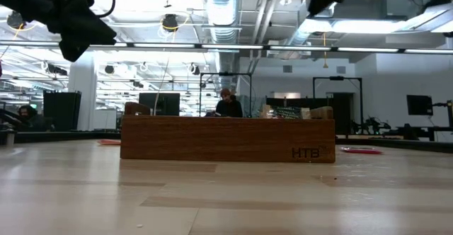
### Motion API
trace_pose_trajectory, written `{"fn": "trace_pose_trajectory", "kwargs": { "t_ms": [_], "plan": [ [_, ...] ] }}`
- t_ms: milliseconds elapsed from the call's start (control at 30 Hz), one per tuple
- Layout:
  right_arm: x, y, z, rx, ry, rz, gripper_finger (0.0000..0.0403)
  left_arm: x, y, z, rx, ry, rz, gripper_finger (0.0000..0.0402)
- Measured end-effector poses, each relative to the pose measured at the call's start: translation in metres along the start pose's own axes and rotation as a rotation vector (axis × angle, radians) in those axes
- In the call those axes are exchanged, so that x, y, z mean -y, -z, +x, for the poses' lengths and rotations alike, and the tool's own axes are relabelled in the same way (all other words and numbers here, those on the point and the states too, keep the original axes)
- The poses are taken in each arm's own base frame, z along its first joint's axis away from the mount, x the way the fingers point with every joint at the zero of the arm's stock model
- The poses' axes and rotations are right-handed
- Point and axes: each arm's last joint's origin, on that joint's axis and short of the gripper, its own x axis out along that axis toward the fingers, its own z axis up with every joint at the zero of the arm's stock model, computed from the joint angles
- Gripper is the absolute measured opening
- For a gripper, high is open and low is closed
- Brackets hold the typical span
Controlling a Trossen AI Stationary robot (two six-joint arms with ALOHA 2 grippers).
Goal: Pick & Place Tea
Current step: Put the gold tea bag into the right section of the wooden organizer
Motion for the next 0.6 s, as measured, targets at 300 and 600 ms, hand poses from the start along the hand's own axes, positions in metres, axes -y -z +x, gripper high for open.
{"fn": "trace_pose_trajectory", "kwargs": {
  "t_ms": [300, 600],
  "plan": [
    [-0.004, 0.058, 0.008, 0.216, -0.081, 0.157, 0.0107, 0.009, -0.012, 0.011, 0.111, 0.016, 0.05, 0.0076],
    [-0.013, 0.104, 0.024, 0.391, -0.214, 0.284, 0.0107, 0.019, -0.024, 0.054, 0.111, -0.104, 0.128, 0.0076]
  ]
}}
